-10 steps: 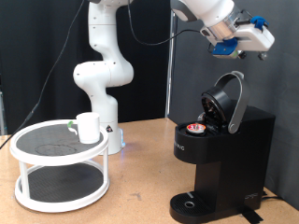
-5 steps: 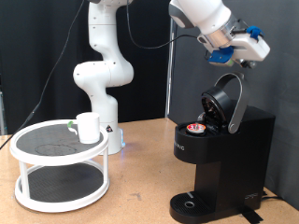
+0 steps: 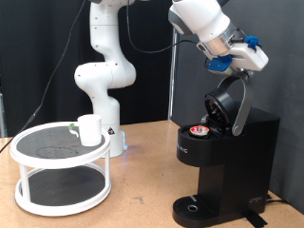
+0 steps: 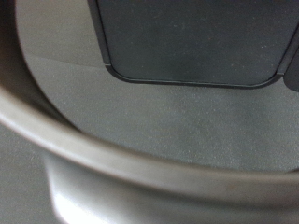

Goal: Make a cup of coffee with the keurig machine

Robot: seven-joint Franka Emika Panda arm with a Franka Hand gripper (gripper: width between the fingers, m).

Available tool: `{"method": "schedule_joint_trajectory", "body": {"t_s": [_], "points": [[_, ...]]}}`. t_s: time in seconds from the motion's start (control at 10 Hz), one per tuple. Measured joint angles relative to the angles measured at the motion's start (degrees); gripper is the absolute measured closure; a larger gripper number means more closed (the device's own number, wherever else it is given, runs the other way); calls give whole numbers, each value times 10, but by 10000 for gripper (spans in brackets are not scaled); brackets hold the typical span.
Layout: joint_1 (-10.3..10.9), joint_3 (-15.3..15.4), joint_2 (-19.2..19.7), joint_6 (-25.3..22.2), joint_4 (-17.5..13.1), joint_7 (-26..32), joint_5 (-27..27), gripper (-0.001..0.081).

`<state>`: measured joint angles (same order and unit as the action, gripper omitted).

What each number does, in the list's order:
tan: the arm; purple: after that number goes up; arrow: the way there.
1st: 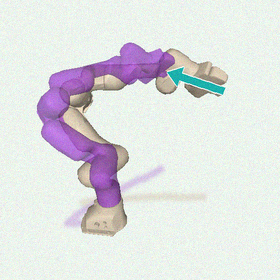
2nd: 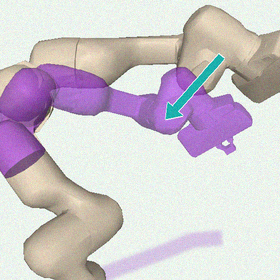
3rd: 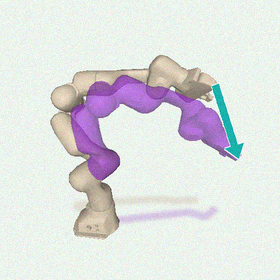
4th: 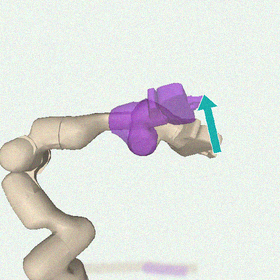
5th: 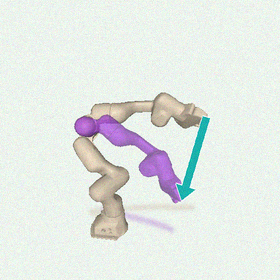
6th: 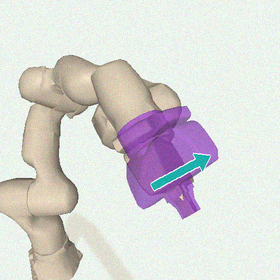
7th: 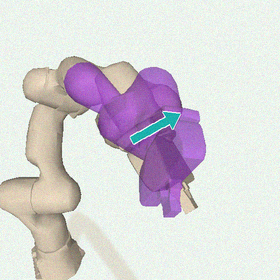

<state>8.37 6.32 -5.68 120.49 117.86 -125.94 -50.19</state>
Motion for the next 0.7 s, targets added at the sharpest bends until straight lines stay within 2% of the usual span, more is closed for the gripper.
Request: {"method": "schedule_joint_trajectory", "body": {"t_s": [0.4, 0.7], "points": [[-5, -6, -11, 3, 8, 40, -19, 806], [-13, -23, -36, -18, 26, 75, -21, 806]]}}
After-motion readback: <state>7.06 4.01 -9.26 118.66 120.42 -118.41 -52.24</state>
